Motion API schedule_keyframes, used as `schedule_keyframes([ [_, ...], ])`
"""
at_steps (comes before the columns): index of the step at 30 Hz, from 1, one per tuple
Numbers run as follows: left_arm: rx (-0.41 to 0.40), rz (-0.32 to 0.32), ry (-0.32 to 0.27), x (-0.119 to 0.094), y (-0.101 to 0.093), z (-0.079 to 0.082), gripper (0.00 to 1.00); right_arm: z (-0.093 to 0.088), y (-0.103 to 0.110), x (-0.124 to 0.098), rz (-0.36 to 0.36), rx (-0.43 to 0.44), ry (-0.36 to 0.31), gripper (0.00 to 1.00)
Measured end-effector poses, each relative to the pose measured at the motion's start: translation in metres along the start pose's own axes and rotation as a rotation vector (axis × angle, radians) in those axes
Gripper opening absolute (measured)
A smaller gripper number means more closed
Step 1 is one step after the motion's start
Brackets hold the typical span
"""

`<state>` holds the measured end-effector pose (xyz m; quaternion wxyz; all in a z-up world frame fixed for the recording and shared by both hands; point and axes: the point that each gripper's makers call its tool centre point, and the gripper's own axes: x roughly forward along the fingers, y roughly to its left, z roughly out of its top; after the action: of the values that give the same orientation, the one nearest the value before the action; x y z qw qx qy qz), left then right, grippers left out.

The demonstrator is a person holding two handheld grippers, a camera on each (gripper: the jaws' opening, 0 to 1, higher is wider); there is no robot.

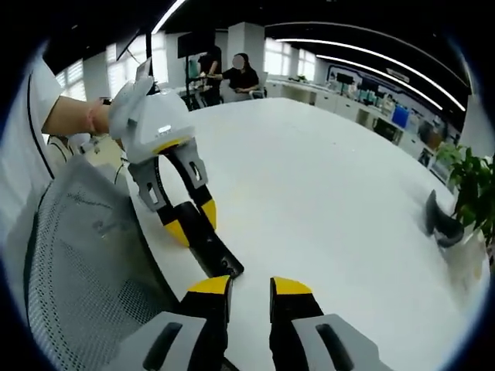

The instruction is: Press the specified remote control buttons in sequence, fully releasing each button before pressing the next.

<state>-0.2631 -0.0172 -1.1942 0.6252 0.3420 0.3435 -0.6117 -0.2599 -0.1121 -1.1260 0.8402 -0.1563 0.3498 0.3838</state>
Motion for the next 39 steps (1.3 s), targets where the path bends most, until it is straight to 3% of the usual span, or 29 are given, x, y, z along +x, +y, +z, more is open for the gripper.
schedule_keyframes([
  [5, -0.013, 0.005, -0.006, 0.0, -0.001, -0.001, 0.24, 0.001, -0.002, 0.002, 0.013, 0.036, -0.018, 0.11],
  [12, -0.029, 0.009, -0.016, 0.0, -0.001, -0.001, 0.24, 0.002, 0.012, 0.019, 0.092, -0.016, 0.012, 0.0],
  [24, -0.056, 0.021, -0.024, 0.0, -0.001, -0.001, 0.25, -0.012, 0.03, 0.053, 0.22, -0.116, 0.132, 0.0],
  [28, -0.06, 0.022, -0.03, -0.001, -0.001, -0.001, 0.25, -0.023, 0.031, 0.058, 0.232, -0.165, 0.198, 0.0],
  [33, -0.063, 0.024, -0.038, -0.001, -0.002, 0.0, 0.25, -0.021, 0.031, 0.058, 0.24, -0.184, 0.206, 0.0],
  [39, -0.061, 0.022, -0.042, -0.001, -0.002, -0.001, 0.25, -0.022, 0.032, 0.059, 0.248, -0.354, 0.288, 0.0],
])
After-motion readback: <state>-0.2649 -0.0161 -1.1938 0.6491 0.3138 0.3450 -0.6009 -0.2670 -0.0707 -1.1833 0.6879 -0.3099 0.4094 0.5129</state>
